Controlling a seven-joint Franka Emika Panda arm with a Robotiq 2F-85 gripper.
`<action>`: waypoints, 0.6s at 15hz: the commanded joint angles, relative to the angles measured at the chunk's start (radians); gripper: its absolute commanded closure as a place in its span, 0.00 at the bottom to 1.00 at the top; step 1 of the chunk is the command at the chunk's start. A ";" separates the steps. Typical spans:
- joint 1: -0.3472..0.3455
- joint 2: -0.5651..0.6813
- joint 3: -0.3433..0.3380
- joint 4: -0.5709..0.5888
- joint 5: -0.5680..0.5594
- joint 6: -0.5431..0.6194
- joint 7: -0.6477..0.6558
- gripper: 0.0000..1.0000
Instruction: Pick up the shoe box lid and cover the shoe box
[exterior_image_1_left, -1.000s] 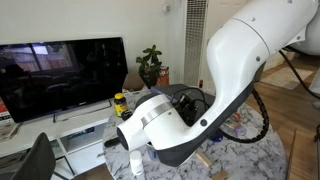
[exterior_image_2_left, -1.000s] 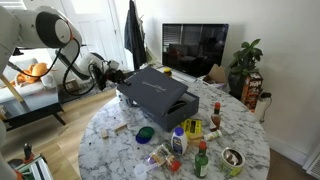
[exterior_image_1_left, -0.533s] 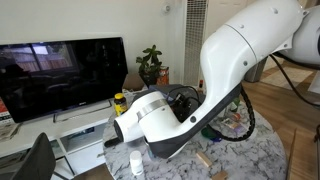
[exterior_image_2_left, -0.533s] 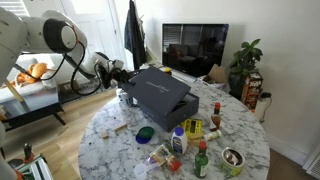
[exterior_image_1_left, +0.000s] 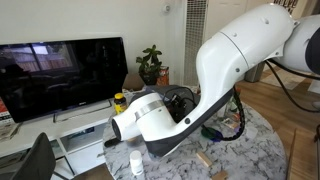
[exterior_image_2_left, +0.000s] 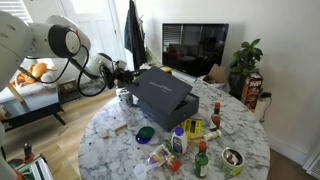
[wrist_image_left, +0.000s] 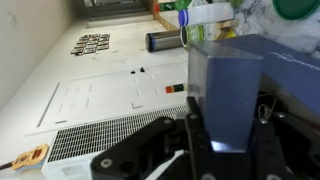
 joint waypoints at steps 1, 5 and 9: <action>0.006 0.041 -0.011 0.056 -0.030 0.016 -0.040 0.99; 0.006 0.063 -0.016 0.086 -0.025 0.033 -0.060 0.99; 0.002 0.077 -0.019 0.106 -0.017 0.054 -0.077 0.99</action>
